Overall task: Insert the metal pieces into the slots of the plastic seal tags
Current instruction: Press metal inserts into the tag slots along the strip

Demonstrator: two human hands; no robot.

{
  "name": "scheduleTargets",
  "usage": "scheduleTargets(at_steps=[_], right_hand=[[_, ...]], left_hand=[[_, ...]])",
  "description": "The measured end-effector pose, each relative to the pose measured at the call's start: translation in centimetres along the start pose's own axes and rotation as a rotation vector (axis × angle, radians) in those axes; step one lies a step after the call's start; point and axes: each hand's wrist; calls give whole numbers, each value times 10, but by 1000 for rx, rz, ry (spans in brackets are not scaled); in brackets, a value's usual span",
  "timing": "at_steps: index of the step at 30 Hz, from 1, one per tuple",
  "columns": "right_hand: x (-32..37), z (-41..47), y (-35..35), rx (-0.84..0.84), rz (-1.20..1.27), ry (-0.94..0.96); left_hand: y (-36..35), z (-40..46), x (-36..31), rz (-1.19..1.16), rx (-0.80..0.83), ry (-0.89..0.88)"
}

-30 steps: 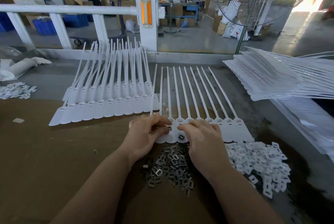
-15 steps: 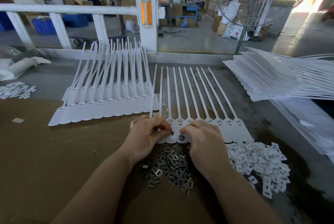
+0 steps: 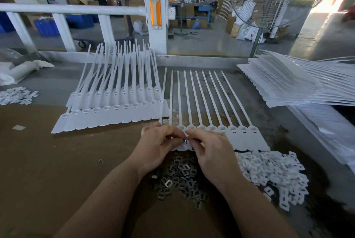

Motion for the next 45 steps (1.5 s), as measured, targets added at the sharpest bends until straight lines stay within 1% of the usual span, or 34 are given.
scheduleTargets(at_steps=[3,7,12,17,20,23,25,27,29,31,33,39,42,45], right_hand=[[1,3,-1,11,113,-33],[0,3,-1,-26,194,-91],[0,2,-2,-46,191,-105],[1,2,-1,-92,154,-78],[-1,2,-2,-79,107,-88],[-2,1,-2,-67,36,-76],[-2,1,-2,-70,36,-71],[-2,1,-2,-77,55,-69],[-3,1,-2,-79,77,-66],[-3,1,-2,-84,88,-59],[-3,1,-2,-86,91,-56],[-4,0,-1,-83,89,-56],[-4,-1,-1,-84,96,-58],[-4,-1,0,-87,112,-72]], left_hand=[[-1,0,1,11,2,-25],[-1,0,2,7,12,-45],[-3,-1,3,21,-7,-61],[-4,0,4,56,-22,-55],[-3,2,7,-1,-81,4],[-1,4,10,-146,-179,90],[3,5,11,-235,-234,139],[9,7,14,-257,-266,189],[16,10,16,-230,-274,249],[22,13,18,-204,-242,305],[26,16,18,-167,-176,341],[39,23,16,-69,-25,394],[43,24,15,-47,10,408],[44,24,15,-26,8,400]])
Point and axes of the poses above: each hand's wrist, its own z-axis towards the middle knuckle, its own y-axis out of the back of the hand, x = y × z, and after that the axes turned 14 degrees about x, right-handed
